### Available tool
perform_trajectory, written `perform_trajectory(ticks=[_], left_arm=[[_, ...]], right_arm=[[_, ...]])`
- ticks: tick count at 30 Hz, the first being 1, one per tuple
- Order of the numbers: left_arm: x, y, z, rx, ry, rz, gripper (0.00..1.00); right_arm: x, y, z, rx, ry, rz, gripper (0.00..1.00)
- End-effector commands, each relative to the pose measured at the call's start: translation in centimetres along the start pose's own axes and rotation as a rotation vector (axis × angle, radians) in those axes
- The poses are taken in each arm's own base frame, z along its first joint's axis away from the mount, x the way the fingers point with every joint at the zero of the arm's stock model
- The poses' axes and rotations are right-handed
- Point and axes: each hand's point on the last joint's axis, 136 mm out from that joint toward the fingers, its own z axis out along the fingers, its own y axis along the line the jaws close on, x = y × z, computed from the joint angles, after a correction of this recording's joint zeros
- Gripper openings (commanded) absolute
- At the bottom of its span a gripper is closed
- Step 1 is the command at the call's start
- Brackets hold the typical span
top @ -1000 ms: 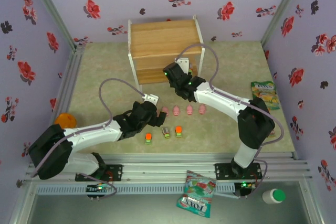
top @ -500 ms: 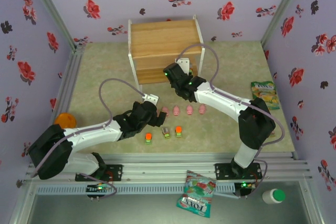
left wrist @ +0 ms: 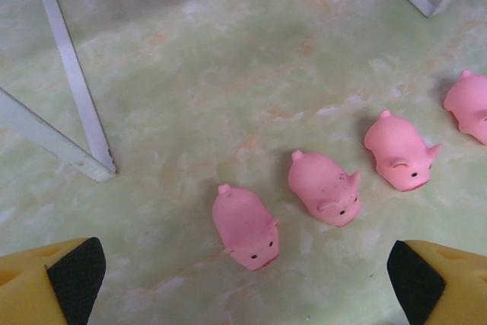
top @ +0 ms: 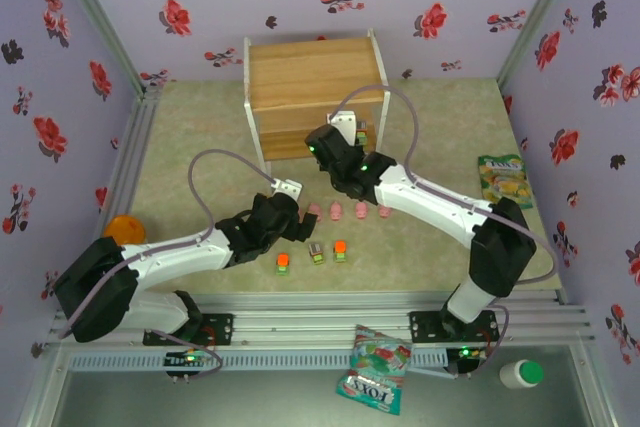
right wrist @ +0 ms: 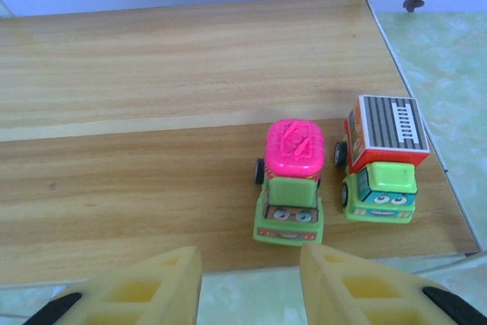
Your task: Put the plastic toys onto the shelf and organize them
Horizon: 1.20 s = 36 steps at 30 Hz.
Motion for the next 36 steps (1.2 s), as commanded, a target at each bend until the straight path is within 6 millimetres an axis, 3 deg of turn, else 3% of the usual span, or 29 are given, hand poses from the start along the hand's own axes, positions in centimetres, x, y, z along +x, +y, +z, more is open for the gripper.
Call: perform_trajectory(ticks=[1, 12, 25, 36], left_arm=[[-0.9, 0.0, -0.3, 0.004, -0.010, 0.010, 1.00], [-1.2, 0.1, -0.6, 0.005, -0.022, 0.007, 1.00], [-1.2, 0.5, -0.8, -0.007, -0.025, -0.004, 1.00], [-1.1, 1.1, -0.7, -0.023, -0.020, -0.017, 1.00]], right_arm=[[0.4, -1.0, -1.1, 0.038, -0.011, -0.013, 0.39], [2.7, -1.3, -3.6, 0.029, 0.001, -0.032, 0.39], [9.2, -2.1, -5.5, 0.021, 0.097, -0.051, 0.39], [14.3, -3.4, -6.7, -0.007, 0.155, 0.032, 0.40]])
